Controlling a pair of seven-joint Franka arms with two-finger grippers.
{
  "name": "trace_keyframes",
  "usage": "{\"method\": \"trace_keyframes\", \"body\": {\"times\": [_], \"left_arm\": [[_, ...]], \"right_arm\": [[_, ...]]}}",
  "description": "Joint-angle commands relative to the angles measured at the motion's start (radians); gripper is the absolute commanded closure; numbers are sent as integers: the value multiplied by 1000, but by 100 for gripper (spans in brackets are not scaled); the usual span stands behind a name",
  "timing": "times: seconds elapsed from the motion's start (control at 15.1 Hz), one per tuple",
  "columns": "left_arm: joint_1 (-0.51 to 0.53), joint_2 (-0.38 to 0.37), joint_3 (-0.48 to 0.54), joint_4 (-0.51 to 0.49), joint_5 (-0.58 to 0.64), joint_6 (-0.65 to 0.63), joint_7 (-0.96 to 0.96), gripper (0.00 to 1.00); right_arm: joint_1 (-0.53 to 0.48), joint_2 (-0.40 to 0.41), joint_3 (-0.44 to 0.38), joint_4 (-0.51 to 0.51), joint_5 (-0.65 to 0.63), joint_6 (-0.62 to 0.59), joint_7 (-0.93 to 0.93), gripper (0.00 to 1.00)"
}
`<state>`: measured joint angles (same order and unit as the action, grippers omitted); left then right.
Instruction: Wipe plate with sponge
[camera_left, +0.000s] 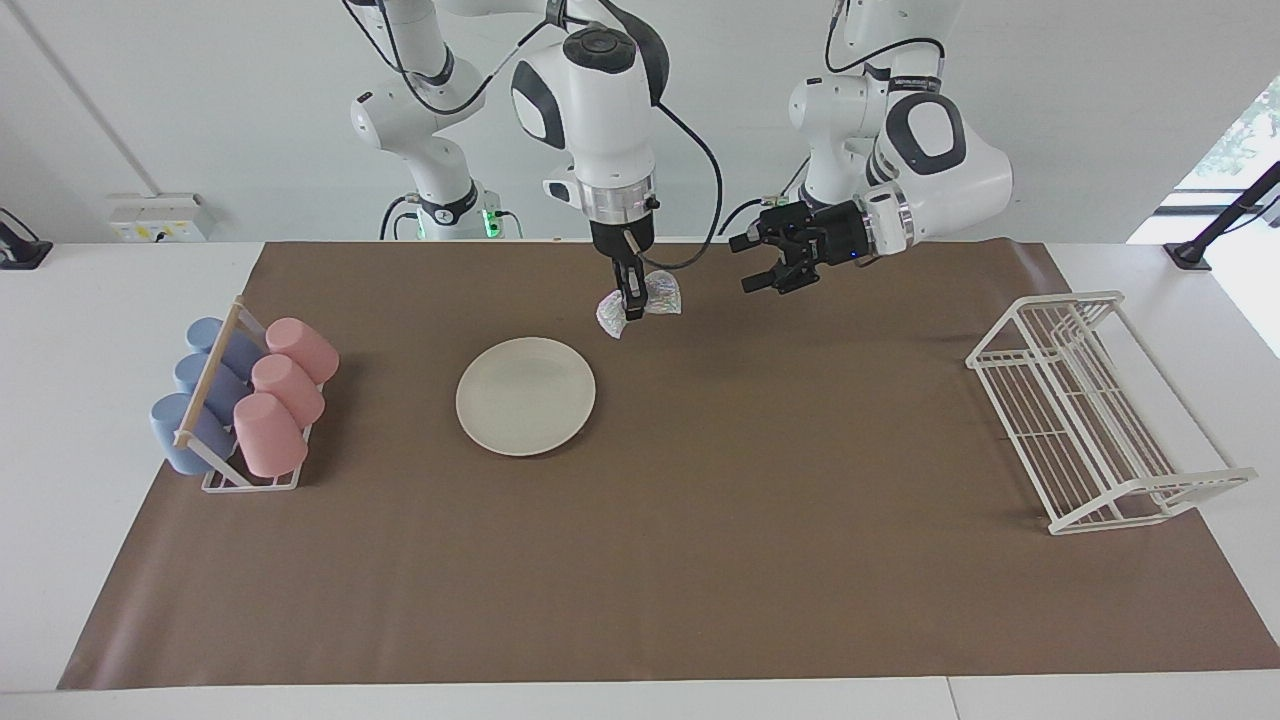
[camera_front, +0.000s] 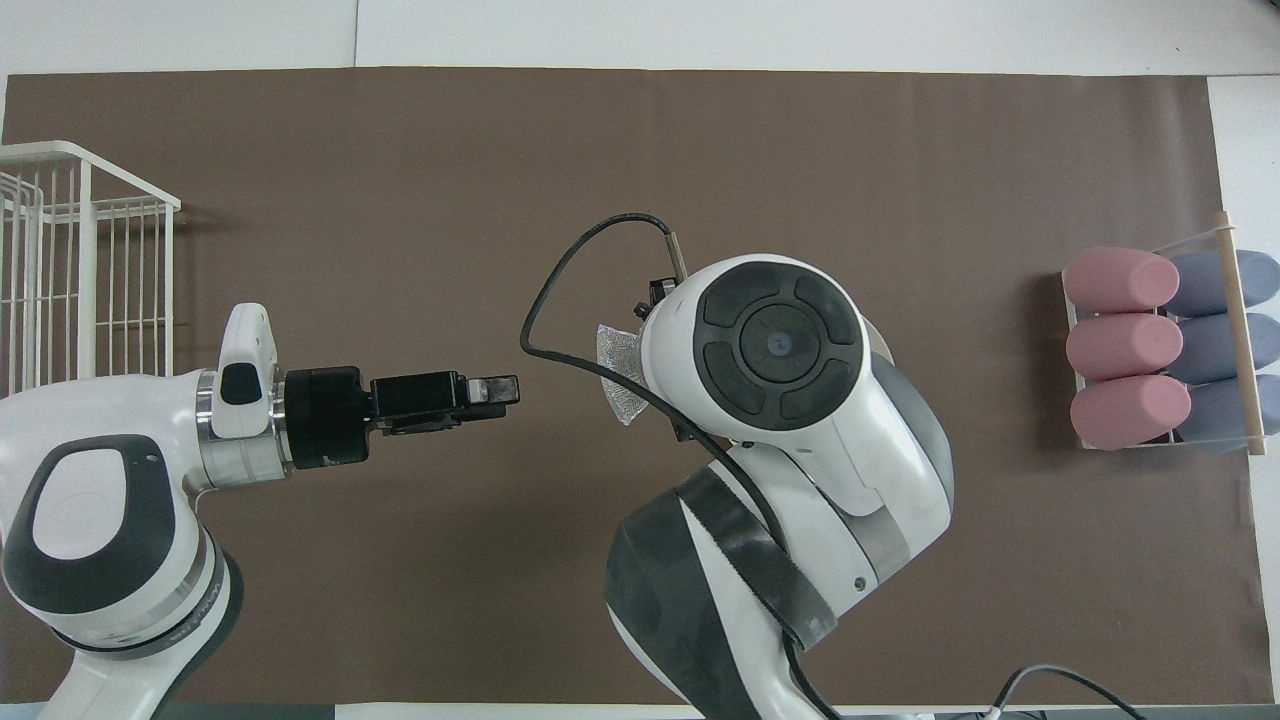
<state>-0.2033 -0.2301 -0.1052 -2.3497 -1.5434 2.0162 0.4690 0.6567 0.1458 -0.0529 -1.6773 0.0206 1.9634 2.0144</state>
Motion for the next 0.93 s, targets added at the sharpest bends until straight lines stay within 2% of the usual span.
{"method": "trace_keyframes", "body": {"times": [0.0, 0.13, 0.33, 0.53, 0.8, 0.86], "left_arm": [[-100, 11, 13, -19, -127, 94, 81, 0], [-139, 52, 12, 0, -179, 130, 144, 1], [-156, 123, 10, 75, -172, 144, 163, 1], [-185, 150, 9, 112, -172, 150, 161, 1], [-173, 176, 7, 142, -100, 124, 152, 32], [-172, 178, 9, 144, -90, 113, 152, 43]], "right_arm": [[-2, 17, 2, 28, -21, -20, 23, 100], [-2, 17, 2, 28, -21, -20, 23, 100], [-2, 17, 2, 28, -21, -20, 23, 100], [-2, 17, 2, 28, -21, -18, 21, 100], [-3, 18, 2, 28, -19, -18, 21, 100], [-3, 18, 2, 28, -21, -18, 21, 100]]}}
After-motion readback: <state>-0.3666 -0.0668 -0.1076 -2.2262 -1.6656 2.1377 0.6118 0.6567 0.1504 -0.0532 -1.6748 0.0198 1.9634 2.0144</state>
